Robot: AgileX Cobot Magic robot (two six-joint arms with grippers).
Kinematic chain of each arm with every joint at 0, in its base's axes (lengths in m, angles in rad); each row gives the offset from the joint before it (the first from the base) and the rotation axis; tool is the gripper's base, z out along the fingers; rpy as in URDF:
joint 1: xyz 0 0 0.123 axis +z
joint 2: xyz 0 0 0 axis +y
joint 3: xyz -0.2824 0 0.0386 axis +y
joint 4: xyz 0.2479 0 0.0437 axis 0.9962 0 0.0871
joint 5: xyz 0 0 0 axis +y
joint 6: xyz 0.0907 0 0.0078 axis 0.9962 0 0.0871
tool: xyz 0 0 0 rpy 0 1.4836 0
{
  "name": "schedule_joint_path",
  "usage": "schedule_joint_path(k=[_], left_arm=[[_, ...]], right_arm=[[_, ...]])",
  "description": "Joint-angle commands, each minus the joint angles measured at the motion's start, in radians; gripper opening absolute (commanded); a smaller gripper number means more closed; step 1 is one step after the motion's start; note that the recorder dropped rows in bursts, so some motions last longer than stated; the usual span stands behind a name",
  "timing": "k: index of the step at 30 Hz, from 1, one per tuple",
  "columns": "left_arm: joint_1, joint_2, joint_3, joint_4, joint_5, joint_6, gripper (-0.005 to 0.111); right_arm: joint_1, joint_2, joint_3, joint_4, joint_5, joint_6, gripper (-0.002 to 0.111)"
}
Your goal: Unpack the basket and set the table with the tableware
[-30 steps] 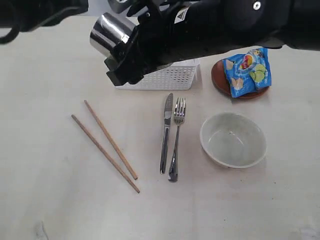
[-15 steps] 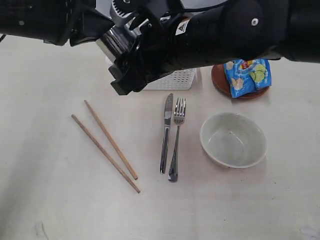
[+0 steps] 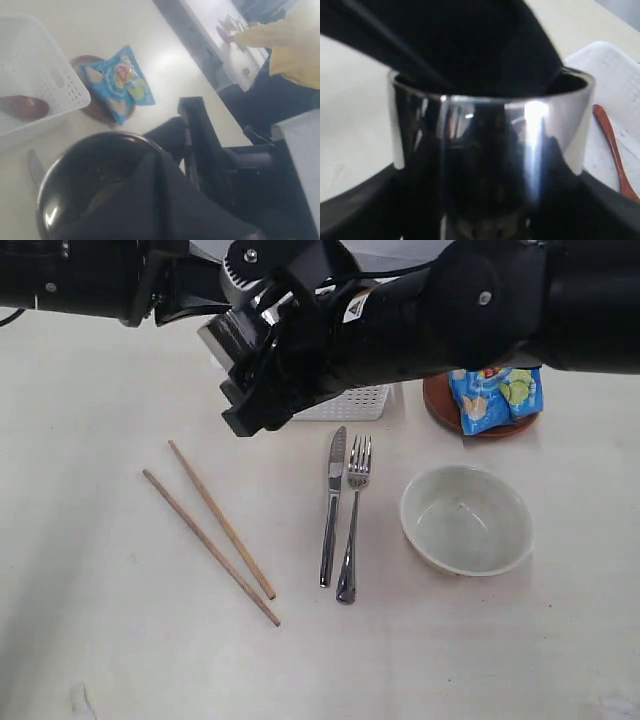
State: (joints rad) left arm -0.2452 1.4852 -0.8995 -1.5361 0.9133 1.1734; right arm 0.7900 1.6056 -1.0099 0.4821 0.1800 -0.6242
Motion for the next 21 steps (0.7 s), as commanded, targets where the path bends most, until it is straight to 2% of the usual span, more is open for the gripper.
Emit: schedule_joint_path(k=[1, 7, 11, 15, 17, 20, 21], left_arm=[[-0.050, -0.006, -0.005, 0.056, -0.003, -0.004, 0.000], [-0.093, -0.004, -0.005, 0.087, -0.073, -0.004, 0.000], [-0.093, 0.002, -0.003, 0.147, -0.126, -0.044, 0.000], [-0.093, 0.046, -0.003, 0.166, -0.098, -0.059, 0.000], [-0.093, 0.057, -0.003, 0.166, -0.127, -0.062, 0.000], [-0.090, 0.045, -0.005, 0.158, -0.162, -0.062, 0.000], [-0.090, 0.043, -0.005, 0.157, -0.184, -0.062, 0.000]], right_arm=[[0.003, 0.004, -0.001, 0.009, -0.026, -0.001, -0.001], [0.003, 0.008, -0.001, 0.014, -0.022, 0.011, -0.001], [0.003, 0.033, -0.001, 0.014, -0.048, 0.025, -0.001], [0.003, 0.062, -0.001, 0.019, -0.082, 0.043, -0.001], [-0.002, 0.062, -0.001, 0.018, -0.093, 0.056, -0.001], [-0.061, 0.067, 0.044, 0.045, -0.121, 0.070, -0.001], [-0.108, 0.067, 0.082, 0.051, -0.141, 0.071, -0.001]])
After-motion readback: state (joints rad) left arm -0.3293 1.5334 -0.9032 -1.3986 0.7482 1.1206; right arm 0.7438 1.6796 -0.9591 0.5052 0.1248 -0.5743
